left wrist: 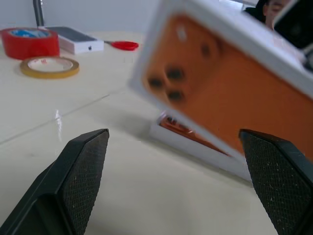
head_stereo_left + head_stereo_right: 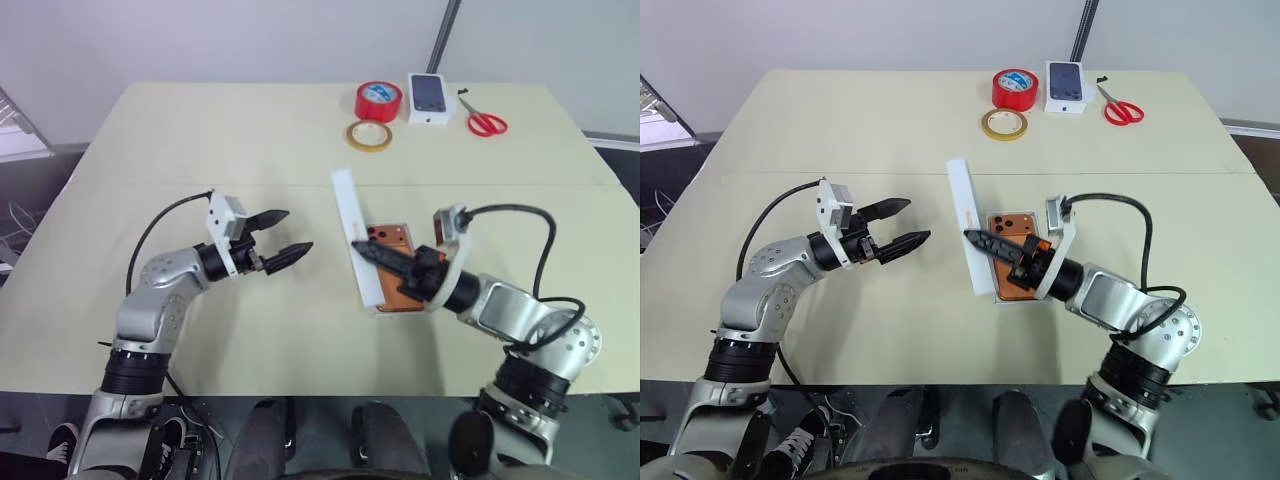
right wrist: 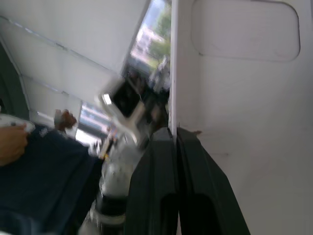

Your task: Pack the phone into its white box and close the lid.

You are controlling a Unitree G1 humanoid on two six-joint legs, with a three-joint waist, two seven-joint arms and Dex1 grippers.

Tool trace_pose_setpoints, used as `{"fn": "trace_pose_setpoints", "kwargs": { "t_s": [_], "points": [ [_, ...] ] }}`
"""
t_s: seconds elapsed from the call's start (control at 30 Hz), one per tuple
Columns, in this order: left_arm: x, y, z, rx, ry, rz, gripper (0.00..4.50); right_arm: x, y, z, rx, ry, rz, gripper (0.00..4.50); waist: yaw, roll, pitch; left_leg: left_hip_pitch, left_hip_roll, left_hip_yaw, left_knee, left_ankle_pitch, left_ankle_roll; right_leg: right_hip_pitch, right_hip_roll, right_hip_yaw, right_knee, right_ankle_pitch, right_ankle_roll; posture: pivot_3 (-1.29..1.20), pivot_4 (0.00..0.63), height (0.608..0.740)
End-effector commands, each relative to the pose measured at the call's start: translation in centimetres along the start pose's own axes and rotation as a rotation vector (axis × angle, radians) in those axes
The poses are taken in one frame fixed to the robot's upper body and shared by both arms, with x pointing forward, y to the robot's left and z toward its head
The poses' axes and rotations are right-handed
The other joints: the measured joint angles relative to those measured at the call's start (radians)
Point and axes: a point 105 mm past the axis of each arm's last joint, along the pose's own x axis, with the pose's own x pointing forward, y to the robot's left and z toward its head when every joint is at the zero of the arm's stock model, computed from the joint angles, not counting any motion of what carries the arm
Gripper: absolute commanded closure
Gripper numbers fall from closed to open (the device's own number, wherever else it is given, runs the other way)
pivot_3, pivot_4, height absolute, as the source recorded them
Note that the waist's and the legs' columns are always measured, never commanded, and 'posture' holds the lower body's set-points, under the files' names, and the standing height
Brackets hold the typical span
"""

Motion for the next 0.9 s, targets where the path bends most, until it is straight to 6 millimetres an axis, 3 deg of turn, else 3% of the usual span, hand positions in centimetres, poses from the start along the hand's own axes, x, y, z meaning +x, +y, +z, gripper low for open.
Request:
{"fn": "trace_pose_setpoints", "kwargs": {
  "t_s": [0.03,0.27,0.33,0.37,0.4,0.63,0.77,0.87,0.9],
  "points": [
    [-0.1,-0.5,0.8,0.044,-0.022,-0.024,0.0,0.0,1.5,0.0,0.098,-0.004,0.098,4.43,0.0,0.0,0.0,0.0,0.0,0.0,0.0,0.0,0.0,0.0,0.0,0.0,0.0,0.0,0.0,0.0,0.15,0.728],
    [0.2,-1.3,1.0,0.033,-0.036,-0.044,0.0,1.0,0.5,-0.3,0.219,-0.041,0.079,4.43,0.002,0.0,0.0,0.0,0.0,0.0,0.001,0.0,0.0,0.0,0.001,0.0,0.0,0.0,0.0,0.0,0.15,0.728],
    [0.3,-2.0,0.4,-0.012,-0.025,-0.072,0.0,1.6,-0.6,-0.1,0.258,-0.069,0.005,4.43,0.002,0.0,0.0,0.0,0.0,0.0,0.001,0.0,0.0,0.0,0.001,0.0,0.0,0.0,0.0,0.0,0.15,0.728],
    [0.4,-2.3,0.2,-0.029,-0.025,-0.081,0.55,1.7,-1.0,-0.1,0.267,-0.073,-0.023,4.5,0.003,0.0,0.0,0.0,0.0,0.0,0.001,0.0,0.0,0.0,0.001,0.0,0.0,0.0,0.0,0.0,0.15,0.728],
    [0.4,-2.5,0.2,-0.039,-0.025,-0.086,0.78,1.8,-1.2,-0.1,0.272,-0.074,-0.04,4.5,0.003,0.0,0.0,0.0,0.0,0.0,0.001,0.0,0.0,0.0,0.001,0.0,0.0,0.0,0.0,0.0,0.15,0.728],
    [2.4,-4.1,-2.2,-0.064,-0.003,-0.095,4.45,1.2,-2.6,0.4,0.247,-0.089,-0.168,4.5,0.008,0.0,0.0,0.0,0.0,0.0,0.001,0.0,0.0,0.001,0.0,0.0,0.0,0.0,0.0,0.0,0.15,0.728],
    [4.3,-4.4,-3.0,-0.076,-0.008,-0.09,4.45,0.4,-2.8,1.8,0.244,-0.14,-0.171,4.5,0.008,0.0,0.0,0.0,0.0,0.0,0.002,0.0,0.001,0.001,0.001,0.0,-0.001,0.0,0.0,0.0,0.15,0.728],
    [5.9,-4.7,-2.9,-0.081,-0.029,-0.103,4.5,-0.9,-3.2,2.2,0.195,-0.155,-0.209,3.63,0.01,-0.001,0.0,-0.001,0.0,0.0,0.002,0.0,0.001,0.001,0.001,0.0,-0.001,0.0,0.0,0.0,0.15,0.728],
    [6.3,-4.8,-2.8,-0.077,-0.038,-0.108,4.5,-1.4,-3.3,2.4,0.182,-0.166,-0.219,3.09,0.01,-0.001,0.0,-0.001,0.0,0.0,0.003,-0.001,0.001,0.001,0.001,0.0,-0.001,0.0,0.0,0.0,0.15,0.728]
  ]
}}
